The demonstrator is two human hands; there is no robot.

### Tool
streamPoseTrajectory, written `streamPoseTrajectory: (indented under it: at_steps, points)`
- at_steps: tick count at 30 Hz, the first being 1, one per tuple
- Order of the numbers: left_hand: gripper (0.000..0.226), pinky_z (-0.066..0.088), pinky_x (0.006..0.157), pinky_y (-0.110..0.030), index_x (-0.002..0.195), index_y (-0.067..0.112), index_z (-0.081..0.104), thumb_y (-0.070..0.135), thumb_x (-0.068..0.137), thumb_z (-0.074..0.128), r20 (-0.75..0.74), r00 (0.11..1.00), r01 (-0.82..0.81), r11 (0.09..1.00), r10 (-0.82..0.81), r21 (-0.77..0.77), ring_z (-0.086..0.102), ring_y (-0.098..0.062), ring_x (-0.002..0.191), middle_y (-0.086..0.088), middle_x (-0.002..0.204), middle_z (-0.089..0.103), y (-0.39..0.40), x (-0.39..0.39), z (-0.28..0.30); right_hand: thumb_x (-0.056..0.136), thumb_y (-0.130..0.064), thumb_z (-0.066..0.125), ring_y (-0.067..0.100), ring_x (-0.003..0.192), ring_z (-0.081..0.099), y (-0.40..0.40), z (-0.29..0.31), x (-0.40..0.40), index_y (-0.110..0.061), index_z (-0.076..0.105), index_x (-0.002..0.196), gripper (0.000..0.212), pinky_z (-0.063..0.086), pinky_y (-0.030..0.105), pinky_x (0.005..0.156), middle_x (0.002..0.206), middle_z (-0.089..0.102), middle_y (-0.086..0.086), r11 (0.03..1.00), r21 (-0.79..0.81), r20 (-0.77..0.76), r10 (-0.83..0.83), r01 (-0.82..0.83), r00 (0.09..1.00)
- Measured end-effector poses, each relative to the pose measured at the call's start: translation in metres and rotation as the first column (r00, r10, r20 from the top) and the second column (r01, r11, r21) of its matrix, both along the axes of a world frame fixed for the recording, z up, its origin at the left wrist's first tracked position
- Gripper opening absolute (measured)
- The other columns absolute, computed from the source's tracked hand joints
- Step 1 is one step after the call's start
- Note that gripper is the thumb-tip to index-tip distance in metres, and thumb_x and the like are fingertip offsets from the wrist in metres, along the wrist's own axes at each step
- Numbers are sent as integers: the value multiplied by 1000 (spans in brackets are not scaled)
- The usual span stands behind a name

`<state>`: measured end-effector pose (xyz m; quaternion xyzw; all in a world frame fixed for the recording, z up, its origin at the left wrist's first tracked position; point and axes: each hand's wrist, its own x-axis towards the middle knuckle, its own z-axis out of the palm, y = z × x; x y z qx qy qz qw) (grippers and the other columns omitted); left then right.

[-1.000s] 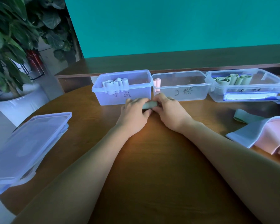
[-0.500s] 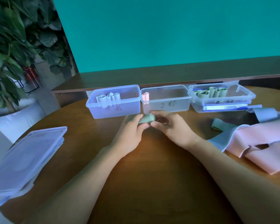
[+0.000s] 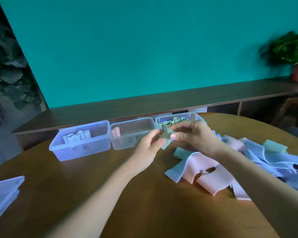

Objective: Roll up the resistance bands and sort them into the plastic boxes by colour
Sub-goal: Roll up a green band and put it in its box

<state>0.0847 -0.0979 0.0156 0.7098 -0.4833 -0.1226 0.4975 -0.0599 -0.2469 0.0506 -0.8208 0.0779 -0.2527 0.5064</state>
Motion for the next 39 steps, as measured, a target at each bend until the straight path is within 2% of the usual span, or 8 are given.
streamPoseTrajectory:
  at_steps: [6, 11, 15, 19, 22, 30, 36, 39]
  points:
    - [26, 49, 92, -28, 127, 28, 61, 29, 101, 57, 6, 1000, -1, 1000, 1, -14, 63, -5, 103, 14, 114, 67, -57, -16, 15, 69, -28, 83, 2, 73, 68, -56, 15, -10, -11, 78, 97, 33, 52, 14, 74, 89, 78, 1, 983, -97, -3, -158, 157, 987]
    - [23, 50, 83, -31, 121, 30, 64, 31, 98, 61, 39, 976, -211, 974, 214, -79, 63, -12, 90, 6, 95, 67, -102, -9, 9, 71, -24, 91, -7, 52, 58, -112, 21, 7, -11, 79, 94, 30, 44, 7, 57, 74, 75, 4, 922, -120, 19, -368, 368, 930]
    - [16, 54, 76, -33, 113, 32, 65, 32, 98, 59, 69, 948, -303, 948, 310, -99, 67, -16, 75, 3, 76, 71, -122, 2, -13, 73, -32, 91, -3, 63, 59, -159, 17, 30, -16, 80, 97, 31, 41, 4, 58, 82, 75, -1, 826, -272, -67, -528, 493, 847]
    - [19, 56, 76, -37, 114, 32, 67, 36, 98, 57, 92, 935, -336, 938, 344, -90, 68, -16, 69, 4, 68, 69, -132, 12, -36, 74, -29, 88, 13, 87, 71, -189, 2, 58, -18, 82, 97, 26, 52, 21, 75, 96, 78, 0, 797, -407, -161, -544, 447, 824]
    - [22, 57, 69, -35, 115, 35, 67, 40, 98, 55, 119, 923, -358, 929, 367, -89, 67, -12, 65, 6, 64, 69, -134, 16, -46, 72, -32, 90, 17, 89, 72, -202, -10, 76, -23, 82, 93, 25, 58, 30, 81, 92, 79, -1, 796, -451, -224, -538, 403, 813]
    - [29, 57, 63, -36, 118, 36, 66, 49, 98, 49, 144, 922, -346, 931, 360, -113, 66, -11, 65, 8, 69, 69, -132, 20, -64, 73, -38, 89, 20, 86, 68, -221, -19, 97, -26, 80, 103, 33, 49, 27, 65, 96, 75, -3, 784, -541, -341, -535, 304, 773]
    - [27, 57, 64, -35, 119, 36, 66, 47, 100, 50, 171, 921, -330, 934, 351, -138, 66, -9, 67, 8, 68, 68, -130, 19, -66, 72, -31, 90, 21, 88, 68, -229, -24, 104, -22, 81, 100, 31, 56, 34, 76, 98, 75, 1, 804, -522, -343, -504, 285, 793]
    - [27, 57, 62, -35, 122, 36, 65, 46, 100, 51, 196, 917, -324, 935, 348, -146, 65, -6, 67, 10, 69, 68, -128, 19, -67, 72, -38, 88, 20, 107, 55, -230, -29, 110, -27, 81, 101, 32, 52, 37, 84, 104, 67, 3, 772, -580, -343, -520, 259, 782]
